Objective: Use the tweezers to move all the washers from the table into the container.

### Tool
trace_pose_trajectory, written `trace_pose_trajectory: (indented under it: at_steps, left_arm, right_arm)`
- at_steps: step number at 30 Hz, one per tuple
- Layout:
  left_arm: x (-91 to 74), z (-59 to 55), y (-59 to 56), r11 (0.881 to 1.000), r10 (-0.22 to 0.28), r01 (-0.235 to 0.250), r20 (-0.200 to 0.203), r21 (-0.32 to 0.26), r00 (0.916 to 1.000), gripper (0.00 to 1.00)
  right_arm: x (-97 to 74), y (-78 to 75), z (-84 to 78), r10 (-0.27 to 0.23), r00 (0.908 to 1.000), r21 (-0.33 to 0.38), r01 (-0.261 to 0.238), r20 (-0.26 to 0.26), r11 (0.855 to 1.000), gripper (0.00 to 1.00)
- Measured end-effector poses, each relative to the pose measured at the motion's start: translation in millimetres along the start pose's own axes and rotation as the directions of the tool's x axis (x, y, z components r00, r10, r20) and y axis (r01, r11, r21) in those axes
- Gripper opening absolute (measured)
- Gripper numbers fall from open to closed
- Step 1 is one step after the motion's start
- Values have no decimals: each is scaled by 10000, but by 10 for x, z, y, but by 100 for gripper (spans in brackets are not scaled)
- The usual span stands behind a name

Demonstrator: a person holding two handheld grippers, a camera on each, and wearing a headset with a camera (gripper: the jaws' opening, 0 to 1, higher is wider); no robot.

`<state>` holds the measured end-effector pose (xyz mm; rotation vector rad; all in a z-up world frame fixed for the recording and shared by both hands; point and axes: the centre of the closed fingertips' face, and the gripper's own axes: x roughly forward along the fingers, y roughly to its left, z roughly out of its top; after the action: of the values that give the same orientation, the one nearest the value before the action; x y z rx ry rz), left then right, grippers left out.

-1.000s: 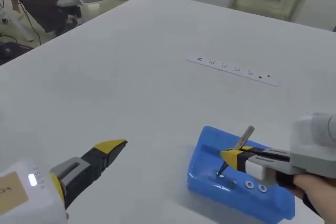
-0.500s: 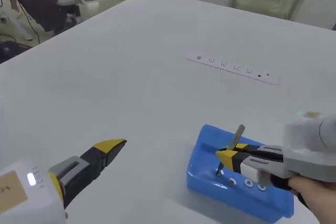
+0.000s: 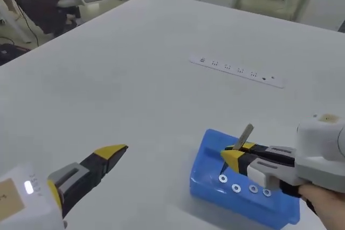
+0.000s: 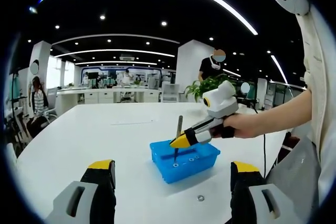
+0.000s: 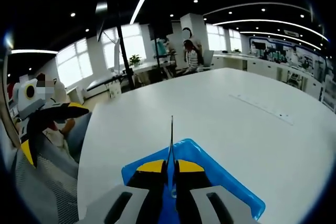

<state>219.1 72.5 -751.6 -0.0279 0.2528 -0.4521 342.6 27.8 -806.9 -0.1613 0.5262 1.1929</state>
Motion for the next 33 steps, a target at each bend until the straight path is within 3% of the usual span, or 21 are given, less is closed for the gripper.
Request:
trace_pose_trajectory:
  at_steps: [12,19,25,33]
  left_arm:
    - [-1,11,-14,10000,-59,59,8,15,10000,92]
    - [-6,14,-19,10000,-79,79,32,41,10000,92]
    - [-14,23,-12,10000,-34,33,85,36,10000,92]
    - [-14,25,-8,10000,-20,20,86,53,10000,92]
  right_arm:
    - [-204,194,178,181,9980,177,-192,599,9997,4]
    - [-346,405,269,371,9946,288,-401,971,9988,4]
    - [-409,579,202,826,9933,260,-849,811,9960,4]
    - [-374,776,3,1543,9870,794,-1576,458,9843,4]
